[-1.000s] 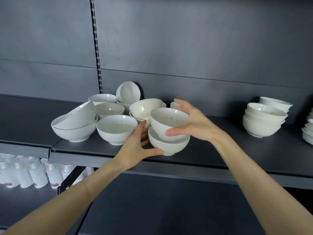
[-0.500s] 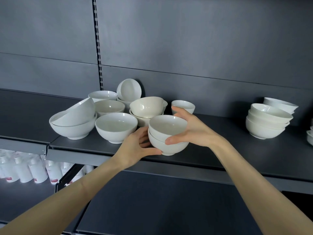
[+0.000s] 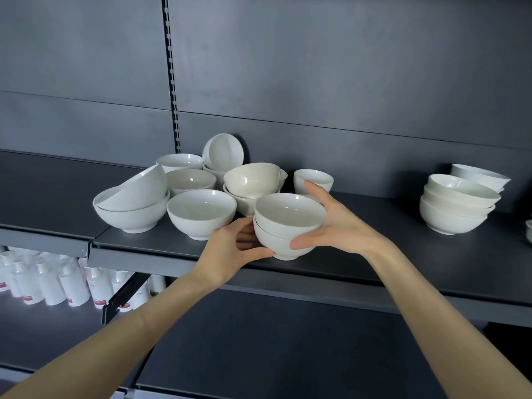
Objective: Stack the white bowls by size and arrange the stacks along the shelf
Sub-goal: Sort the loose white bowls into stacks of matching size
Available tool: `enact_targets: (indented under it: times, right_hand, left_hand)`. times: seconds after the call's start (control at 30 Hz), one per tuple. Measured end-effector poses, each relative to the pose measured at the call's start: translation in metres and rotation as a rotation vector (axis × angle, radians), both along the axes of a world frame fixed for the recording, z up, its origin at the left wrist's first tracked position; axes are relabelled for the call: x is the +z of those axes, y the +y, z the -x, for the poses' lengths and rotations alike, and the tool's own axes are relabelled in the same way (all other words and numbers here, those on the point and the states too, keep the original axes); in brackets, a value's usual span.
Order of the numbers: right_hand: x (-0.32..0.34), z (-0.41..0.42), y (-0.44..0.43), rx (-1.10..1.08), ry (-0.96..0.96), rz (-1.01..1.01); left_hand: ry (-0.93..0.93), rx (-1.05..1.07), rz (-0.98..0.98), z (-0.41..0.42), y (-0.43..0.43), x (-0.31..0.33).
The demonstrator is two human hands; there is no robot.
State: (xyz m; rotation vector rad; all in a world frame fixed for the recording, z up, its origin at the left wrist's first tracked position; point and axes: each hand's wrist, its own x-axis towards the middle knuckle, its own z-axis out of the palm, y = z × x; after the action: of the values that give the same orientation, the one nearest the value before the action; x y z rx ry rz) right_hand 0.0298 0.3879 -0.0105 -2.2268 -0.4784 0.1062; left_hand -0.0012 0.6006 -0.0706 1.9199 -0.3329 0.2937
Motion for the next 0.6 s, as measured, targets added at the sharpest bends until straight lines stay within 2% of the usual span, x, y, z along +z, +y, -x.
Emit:
enact_targets:
  times: [0.07, 0.23, 0.33, 0.5, 0.6]
  right_hand:
    - [-0.006, 0.004, -0.003, 0.006, 0.004, -0.032]
    - [-0.017, 0.010, -0.005, -0.047, -0.013, -0.144]
    - [-0.019, 0.014, -0.003, -0.073, -0.042, -0.183]
    - [-0.018, 0.021, 0.002, -0.107, -0.073, -0.220]
    - [-0.017, 0.023, 0.002, -0.110, -0.069, -0.233]
  left_hand:
    - [-0.084, 0.124, -0.079, 0.008, 0.003, -0.003]
    - [-0.438, 0.596, -0.294, 0.029, 0.024, -0.009]
    - [-0.386, 0.698, -0.343, 0.028, 0.040, -0.007]
    - [-0.131, 0.676, -0.287, 0.026, 0.049, 0.000]
    - [-0.096, 0.664, -0.264, 0.025, 0.049, 0.002]
